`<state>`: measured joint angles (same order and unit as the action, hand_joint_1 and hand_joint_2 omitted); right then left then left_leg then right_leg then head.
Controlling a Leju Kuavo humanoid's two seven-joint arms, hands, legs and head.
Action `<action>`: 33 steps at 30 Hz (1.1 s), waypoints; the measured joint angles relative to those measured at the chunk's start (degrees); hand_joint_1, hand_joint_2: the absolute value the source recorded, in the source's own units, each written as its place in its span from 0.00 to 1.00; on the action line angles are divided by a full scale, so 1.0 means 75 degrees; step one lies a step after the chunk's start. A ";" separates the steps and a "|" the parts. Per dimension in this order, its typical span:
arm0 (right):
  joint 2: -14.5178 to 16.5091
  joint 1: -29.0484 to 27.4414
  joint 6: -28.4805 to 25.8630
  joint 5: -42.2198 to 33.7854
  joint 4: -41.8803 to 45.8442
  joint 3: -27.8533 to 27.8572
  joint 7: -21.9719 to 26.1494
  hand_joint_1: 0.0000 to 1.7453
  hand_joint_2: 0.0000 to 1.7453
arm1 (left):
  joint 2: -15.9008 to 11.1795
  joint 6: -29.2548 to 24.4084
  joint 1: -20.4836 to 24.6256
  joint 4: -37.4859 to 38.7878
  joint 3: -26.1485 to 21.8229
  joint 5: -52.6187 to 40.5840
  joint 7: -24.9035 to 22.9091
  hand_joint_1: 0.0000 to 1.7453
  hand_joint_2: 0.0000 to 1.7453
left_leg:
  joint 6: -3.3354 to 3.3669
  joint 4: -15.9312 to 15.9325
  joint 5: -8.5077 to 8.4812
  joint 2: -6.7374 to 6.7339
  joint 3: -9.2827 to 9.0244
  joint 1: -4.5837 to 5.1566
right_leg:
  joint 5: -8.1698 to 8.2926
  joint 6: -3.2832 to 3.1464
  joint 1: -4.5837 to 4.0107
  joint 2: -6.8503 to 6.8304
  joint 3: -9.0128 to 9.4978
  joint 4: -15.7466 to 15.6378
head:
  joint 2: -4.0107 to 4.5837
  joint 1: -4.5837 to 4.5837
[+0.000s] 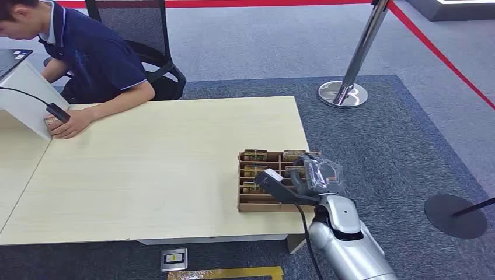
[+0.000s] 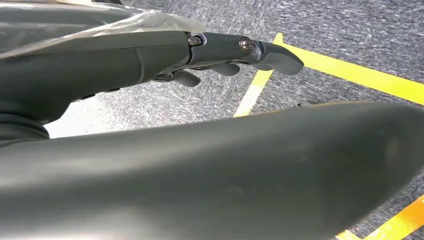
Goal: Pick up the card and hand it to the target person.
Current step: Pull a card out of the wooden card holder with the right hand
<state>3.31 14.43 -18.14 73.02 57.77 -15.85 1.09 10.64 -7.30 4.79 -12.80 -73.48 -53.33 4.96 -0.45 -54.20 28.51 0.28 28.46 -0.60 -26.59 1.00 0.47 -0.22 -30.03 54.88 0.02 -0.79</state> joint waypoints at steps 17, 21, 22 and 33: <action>-0.0004 -0.0002 0.0008 -0.0003 -0.0006 -0.0001 -0.0001 0.94 1.00 | -0.0011 0.0000 -0.0005 0.0007 0.0001 0.0000 0.0002 0.00 0.00 | 0.0000 0.0000 0.0000 -0.0001 -0.0002 0.0000 | 0.0000 0.0000 0.0000 0.0000 0.0001 0.0000 | 0.0000 -0.0001; -0.0004 0.0000 0.0009 -0.0002 -0.0006 -0.0002 -0.0002 1.00 1.00 | -0.0019 0.0000 -0.0008 0.0009 0.0000 0.0000 0.0002 0.00 0.00 | 0.0000 0.0000 -0.0001 -0.0001 -0.0003 0.0000 | 0.0001 0.0000 0.0000 0.0000 0.0002 0.0000 | 0.0000 0.0000; -0.0004 0.0000 0.0008 -0.0002 -0.0006 -0.0003 -0.0002 1.00 1.00 | -0.0022 0.0000 -0.0009 0.0010 0.0000 0.0000 0.0002 0.00 0.00 | 0.0000 0.0000 -0.0001 -0.0001 -0.0003 0.0000 | 0.0001 0.0000 0.0000 0.0000 0.0002 0.0000 | 0.0000 0.0000; -0.0012 -0.0025 0.0061 -0.0226 0.0074 0.0000 0.0222 1.00 1.00 | -0.0039 0.0023 -0.0009 0.0012 0.0000 0.0001 0.0010 0.00 0.00 | 0.0000 0.0000 -0.0001 -0.0001 -0.0004 0.0000 | 0.0001 0.0000 0.0000 0.0000 0.0002 0.0000 | 0.0000 0.0000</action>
<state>3.22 14.25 -17.69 71.33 58.33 -15.85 2.76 10.35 -7.13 4.72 -12.71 -73.48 -53.33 5.04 -0.45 -54.20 28.50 0.27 28.43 -0.60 -26.59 1.00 0.47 -0.22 -30.02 54.88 0.02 -0.79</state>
